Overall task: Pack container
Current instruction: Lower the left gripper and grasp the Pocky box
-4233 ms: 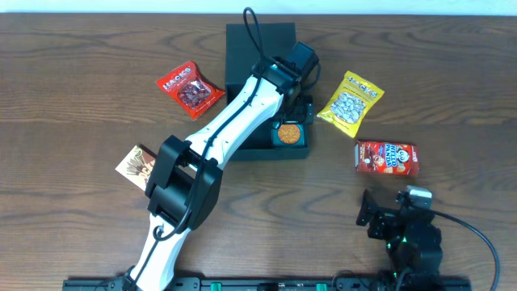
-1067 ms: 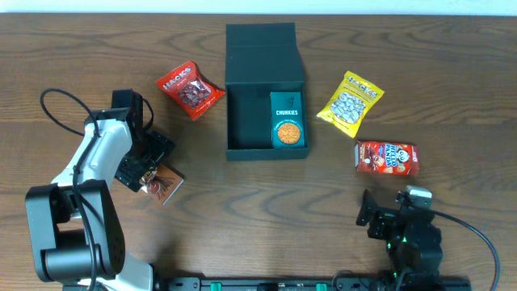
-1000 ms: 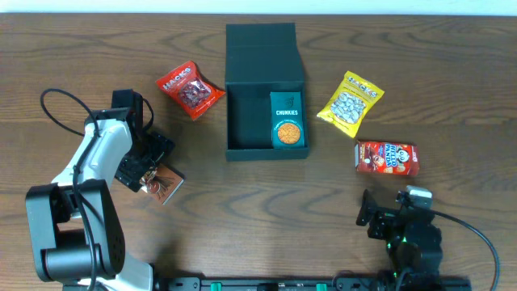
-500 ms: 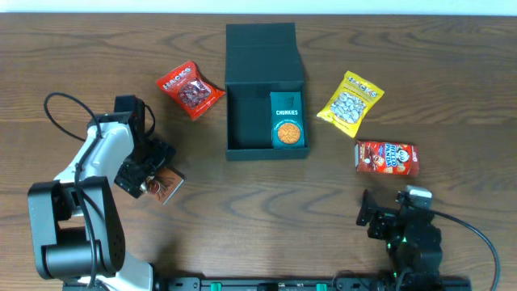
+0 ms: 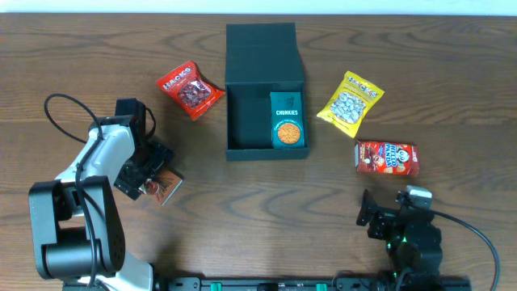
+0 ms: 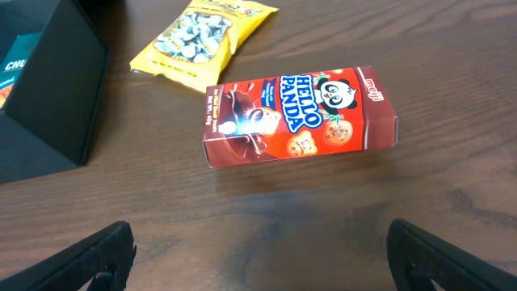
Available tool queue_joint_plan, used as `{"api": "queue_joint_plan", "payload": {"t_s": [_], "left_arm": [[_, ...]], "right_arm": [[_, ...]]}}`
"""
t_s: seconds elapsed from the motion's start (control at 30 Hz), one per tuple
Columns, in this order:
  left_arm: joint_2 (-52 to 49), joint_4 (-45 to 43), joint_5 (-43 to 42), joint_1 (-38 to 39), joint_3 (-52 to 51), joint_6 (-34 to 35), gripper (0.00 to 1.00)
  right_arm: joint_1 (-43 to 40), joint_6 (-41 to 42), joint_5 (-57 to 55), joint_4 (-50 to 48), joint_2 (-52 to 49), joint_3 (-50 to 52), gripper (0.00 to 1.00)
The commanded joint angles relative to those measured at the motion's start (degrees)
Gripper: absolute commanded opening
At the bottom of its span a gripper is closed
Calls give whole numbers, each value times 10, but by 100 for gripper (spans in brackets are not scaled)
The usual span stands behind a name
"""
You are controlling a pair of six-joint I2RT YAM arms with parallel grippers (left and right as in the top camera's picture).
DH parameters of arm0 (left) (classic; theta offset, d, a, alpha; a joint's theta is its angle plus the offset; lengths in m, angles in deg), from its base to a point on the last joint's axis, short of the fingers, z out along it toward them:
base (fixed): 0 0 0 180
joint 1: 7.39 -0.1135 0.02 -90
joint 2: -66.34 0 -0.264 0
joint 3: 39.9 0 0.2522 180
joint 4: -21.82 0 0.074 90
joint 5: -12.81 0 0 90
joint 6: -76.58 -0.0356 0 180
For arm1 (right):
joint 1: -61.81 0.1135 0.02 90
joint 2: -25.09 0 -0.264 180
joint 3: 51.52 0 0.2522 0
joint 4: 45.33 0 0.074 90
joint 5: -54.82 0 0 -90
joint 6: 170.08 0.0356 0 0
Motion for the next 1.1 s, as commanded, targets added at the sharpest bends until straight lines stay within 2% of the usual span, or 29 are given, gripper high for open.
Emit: {"api": "queue_joint_plan", "payload": {"t_s": [0.0,0.83,1.03,1.07], "left_arm": [[-7,-3,21,-3,-9,-14,95],[-7,-53,14,-3,-39,-14,95],[-7,-57,10,-3,-39,-14,100],[-7,-57,10,-3,-39,-14,94]], "right_arm": [[4,7,0,2,3,5,99],[4,7,0,2,3,5,99],[4,7,0,2,3,5,99],[4,7,0,2,3,5,99]]}}
